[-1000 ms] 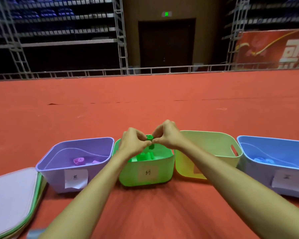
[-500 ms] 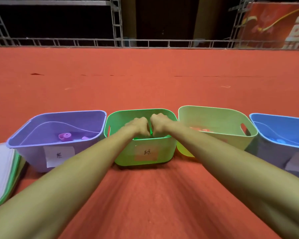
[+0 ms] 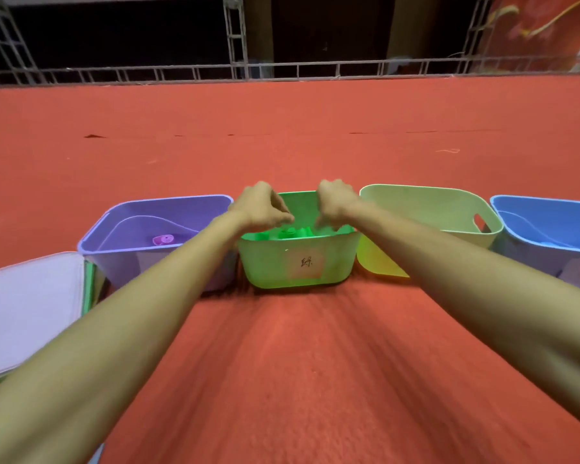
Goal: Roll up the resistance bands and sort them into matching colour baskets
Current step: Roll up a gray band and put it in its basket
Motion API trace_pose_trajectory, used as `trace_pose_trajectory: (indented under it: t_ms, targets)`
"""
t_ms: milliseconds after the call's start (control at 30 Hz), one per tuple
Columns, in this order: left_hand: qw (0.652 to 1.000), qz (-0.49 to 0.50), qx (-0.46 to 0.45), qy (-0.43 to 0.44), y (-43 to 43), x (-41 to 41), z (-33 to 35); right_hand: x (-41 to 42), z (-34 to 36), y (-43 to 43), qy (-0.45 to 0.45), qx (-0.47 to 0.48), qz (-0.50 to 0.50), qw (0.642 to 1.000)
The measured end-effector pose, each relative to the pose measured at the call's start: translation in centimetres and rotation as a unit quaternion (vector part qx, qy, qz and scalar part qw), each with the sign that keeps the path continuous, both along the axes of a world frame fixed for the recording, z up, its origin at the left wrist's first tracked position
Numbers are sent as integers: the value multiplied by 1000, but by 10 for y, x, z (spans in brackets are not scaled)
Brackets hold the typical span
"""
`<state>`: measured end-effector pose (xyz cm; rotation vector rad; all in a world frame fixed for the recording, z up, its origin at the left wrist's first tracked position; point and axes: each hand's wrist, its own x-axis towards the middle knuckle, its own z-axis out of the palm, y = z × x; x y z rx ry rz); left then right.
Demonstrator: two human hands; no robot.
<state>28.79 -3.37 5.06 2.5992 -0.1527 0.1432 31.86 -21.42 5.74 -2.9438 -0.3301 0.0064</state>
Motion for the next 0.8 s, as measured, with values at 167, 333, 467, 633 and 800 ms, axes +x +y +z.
trace_pose_trajectory:
  t_ms: [167,333,467,633,800]
  targets:
    - [988,17,-144,-45,70,-104,7,-68,13,22,-192,148,4,970]
    - [990,82,-111,37,152,-227,-20,-162,-24,93,-49,318,105,941]
    - [967,218,-10,128,200,-305,-55,-208,-80,156,150,257,177,938]
    - [922,311,36,226,183,-385,-99,-223,-129,231,175,277,109,939]
    - [912,336,-98,214,164,-386,-112,-234,-125,257,195,309,100,925]
